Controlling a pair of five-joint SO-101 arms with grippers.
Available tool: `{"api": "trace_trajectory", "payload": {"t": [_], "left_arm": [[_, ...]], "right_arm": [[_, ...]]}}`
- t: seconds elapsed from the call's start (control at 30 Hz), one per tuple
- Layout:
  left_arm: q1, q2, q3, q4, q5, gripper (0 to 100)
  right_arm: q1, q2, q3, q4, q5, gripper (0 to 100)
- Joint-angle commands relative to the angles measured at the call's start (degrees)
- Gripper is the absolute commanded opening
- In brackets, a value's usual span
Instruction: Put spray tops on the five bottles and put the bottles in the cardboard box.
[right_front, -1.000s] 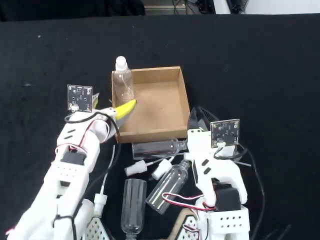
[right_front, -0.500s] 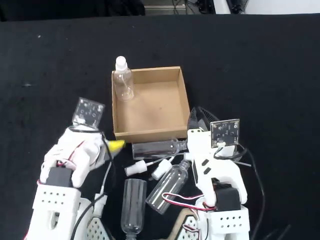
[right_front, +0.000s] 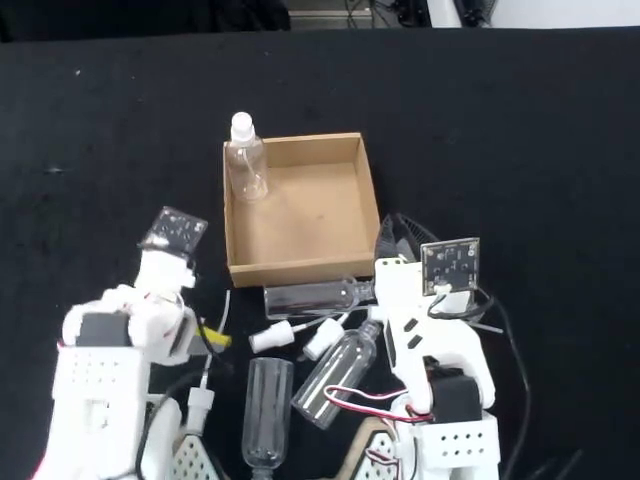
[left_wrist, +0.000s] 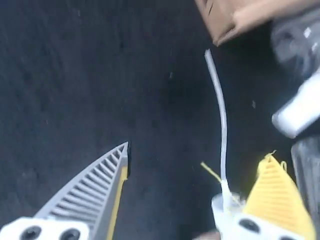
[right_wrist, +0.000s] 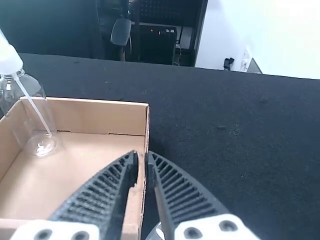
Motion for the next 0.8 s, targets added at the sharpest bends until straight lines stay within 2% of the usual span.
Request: {"api": "trace_trajectory", "payload": {"t": [0.0, 0.2, 0.3, 0.43, 0.57, 0.77], "left_arm": [[-1.2, 12.8, -10.1, 8.0, -2.7, 34], [-1.0, 19.6, -12.1, 10.0, -2.8, 34], [2.4, 19.9, -9.6, 9.9, -3.0, 34], [5.4, 20.0, -4.8, 4.9, -3.0, 34], [5.5, 20.0, 0.4, -1.1, -3.0, 34], [5.4, 20.0, 2.5, -3.1, -3.0, 32]], "right_arm": [[0.4, -5.5, -0.2, -1.8, 0.5, 1.5], [0.4, -5.5, -0.2, -1.8, 0.5, 1.5], [0.4, -5.5, -0.2, -1.8, 0.5, 1.5], [0.4, -5.5, -0.2, -1.8, 0.5, 1.5], [0.4, -5.5, -0.2, -1.8, 0.5, 1.5], [0.4, -5.5, -0.2, -1.8, 0.5, 1.5]]}}
